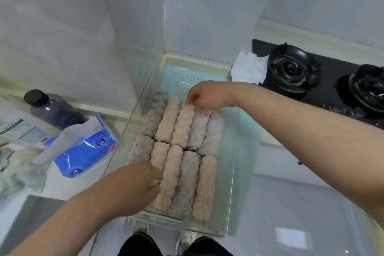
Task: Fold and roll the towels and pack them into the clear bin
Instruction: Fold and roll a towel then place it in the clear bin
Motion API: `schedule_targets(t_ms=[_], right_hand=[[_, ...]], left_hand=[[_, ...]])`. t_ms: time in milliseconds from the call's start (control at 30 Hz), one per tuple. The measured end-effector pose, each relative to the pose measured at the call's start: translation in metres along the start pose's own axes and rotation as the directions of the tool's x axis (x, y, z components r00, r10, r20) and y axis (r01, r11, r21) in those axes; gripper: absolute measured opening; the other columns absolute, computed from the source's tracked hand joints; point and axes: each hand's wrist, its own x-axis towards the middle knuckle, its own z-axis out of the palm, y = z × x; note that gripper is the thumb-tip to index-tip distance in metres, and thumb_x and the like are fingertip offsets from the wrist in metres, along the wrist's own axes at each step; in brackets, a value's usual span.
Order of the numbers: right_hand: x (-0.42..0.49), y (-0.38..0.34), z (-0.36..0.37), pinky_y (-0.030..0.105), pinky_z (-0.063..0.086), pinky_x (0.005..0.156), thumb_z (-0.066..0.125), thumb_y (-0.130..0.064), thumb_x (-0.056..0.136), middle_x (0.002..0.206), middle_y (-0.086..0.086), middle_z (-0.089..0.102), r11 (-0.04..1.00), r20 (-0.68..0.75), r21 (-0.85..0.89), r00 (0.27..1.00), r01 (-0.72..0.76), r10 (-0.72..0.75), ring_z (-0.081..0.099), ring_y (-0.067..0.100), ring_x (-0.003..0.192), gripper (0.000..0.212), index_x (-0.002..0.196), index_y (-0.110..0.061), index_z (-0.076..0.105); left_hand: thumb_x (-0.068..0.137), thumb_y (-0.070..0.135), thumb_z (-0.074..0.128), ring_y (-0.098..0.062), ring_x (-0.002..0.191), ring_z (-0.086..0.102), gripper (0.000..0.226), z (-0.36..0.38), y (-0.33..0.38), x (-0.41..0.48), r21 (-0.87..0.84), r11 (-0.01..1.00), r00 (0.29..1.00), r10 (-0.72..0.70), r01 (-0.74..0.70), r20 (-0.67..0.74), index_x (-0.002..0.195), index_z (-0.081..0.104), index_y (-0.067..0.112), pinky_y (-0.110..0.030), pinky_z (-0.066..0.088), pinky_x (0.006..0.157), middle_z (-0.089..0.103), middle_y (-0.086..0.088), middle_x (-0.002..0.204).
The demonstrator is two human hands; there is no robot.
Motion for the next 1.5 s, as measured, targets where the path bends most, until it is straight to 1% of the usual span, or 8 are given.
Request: schedule_targets(t_ms=[200, 433, 533, 667, 900, 1000, 1267, 1500], right_hand=[[0.005, 0.019, 0.015, 0.043, 0.059, 0.082, 0.030, 0.002, 0.096, 0.125, 0.028, 0.054, 0.949, 0.167, 0.039, 0.938, -0.314, 0.303, 0.068, 0.036, 0.097, 0.043, 0.138, 0.004, 0.042], [0.021, 0.020, 0.027, 0.040, 0.055, 0.083, 0.031, -0.002, 0.094, 0.153, 0.007, 0.030, 0.967, 0.206, -0.001, 0.946, -0.254, 0.248, 0.057, 0.032, 0.108, 0.062, 0.151, -0.028, 0.027], [0.021, 0.021, 0.030, 0.047, 0.050, 0.097, 0.029, 0.001, 0.090, 0.156, 0.003, 0.028, 0.958, 0.206, 0.027, 0.939, -0.286, 0.274, 0.049, 0.035, 0.125, 0.064, 0.146, -0.030, 0.037], [0.014, 0.020, 0.017, 0.050, 0.058, 0.080, 0.036, -0.002, 0.098, 0.119, 0.030, 0.059, 0.851, 0.090, 0.224, 0.879, -0.476, 0.468, 0.070, 0.041, 0.089, 0.034, 0.128, 0.008, 0.048], [0.034, 0.024, 0.029, 0.054, 0.058, 0.076, 0.038, 0.000, 0.094, 0.113, 0.035, 0.059, 0.724, 0.377, 0.166, 0.722, -0.670, 0.581, 0.070, 0.044, 0.087, 0.049, 0.141, 0.010, 0.033], [0.040, 0.026, 0.033, 0.053, 0.059, 0.070, 0.038, 0.001, 0.092, 0.115, 0.034, 0.058, 0.695, 0.403, 0.176, 0.695, -0.697, 0.596, 0.069, 0.045, 0.090, 0.045, 0.136, 0.011, 0.039], [0.046, 0.031, 0.026, 0.060, 0.051, 0.086, 0.026, -0.004, 0.098, 0.115, 0.032, 0.057, 0.626, 0.405, 0.308, 0.694, -0.716, 0.595, 0.059, 0.048, 0.105, 0.049, 0.143, 0.013, 0.022], [0.040, 0.027, 0.025, 0.061, 0.042, 0.100, 0.024, 0.002, 0.099, 0.110, 0.032, 0.048, 0.576, 0.418, 0.488, 0.755, -0.656, 0.505, 0.050, 0.049, 0.112, 0.051, 0.148, 0.005, 0.012]], left_hand=[[0.091, 0.037, 0.046, -0.008, 0.117, 0.051, 0.048, 0.012, 0.009, 0.027, -0.090, 0.946, 0.874, 0.323, -0.312, 0.362, 0.137, 0.036, 0.049, -0.031, 0.041, 0.101, 0.054, 0.015, 0.131], [0.095, 0.047, 0.035, -0.020, 0.139, 0.034, 0.057, 0.025, 0.023, 0.046, 0.025, 0.931, 0.757, 0.281, -0.365, 0.590, 0.149, 0.023, 0.036, -0.035, 0.030, 0.113, 0.032, 0.001, 0.155], [0.090, 0.044, 0.039, -0.022, 0.114, 0.052, 0.051, 0.025, 0.031, 0.048, 0.008, 0.942, 0.755, 0.264, -0.336, 0.601, 0.138, 0.039, 0.025, -0.033, 0.043, 0.096, 0.054, -0.003, 0.133], [0.081, 0.055, 0.043, -0.014, 0.097, 0.057, 0.047, 0.020, 0.025, 0.052, -0.085, 0.963, 0.832, 0.263, -0.254, 0.488, 0.120, 0.051, 0.032, -0.035, 0.047, 0.089, 0.061, 0.007, 0.105], [0.087, 0.032, 0.044, -0.017, 0.090, 0.057, 0.027, 0.012, 0.030, 0.064, -0.075, 0.960, 0.899, 0.277, -0.268, 0.339, 0.113, 0.047, 0.026, -0.031, 0.046, 0.071, 0.056, 0.005, 0.095], [0.090, 0.025, 0.040, -0.019, 0.074, 0.059, 0.027, 0.008, 0.047, 0.095, -0.298, 0.947, 0.974, 0.170, -0.119, 0.151, 0.116, 0.044, 0.018, -0.028, 0.040, 0.054, 0.059, -0.003, 0.089], [0.089, 0.012, 0.043, -0.013, 0.041, 0.041, 0.021, 0.016, 0.082, 0.131, -0.705, 0.501, 0.858, -0.186, 0.502, 0.479, 0.072, 0.052, 0.009, -0.010, 0.029, 0.036, 0.055, -0.006, 0.058], [0.078, 0.021, 0.048, -0.009, 0.043, 0.021, 0.018, -0.002, 0.085, 0.149, -0.567, 0.602, 0.769, -0.128, 0.562, 0.626, 0.064, 0.038, 0.019, -0.012, 0.014, 0.041, 0.038, 0.003, 0.054]])
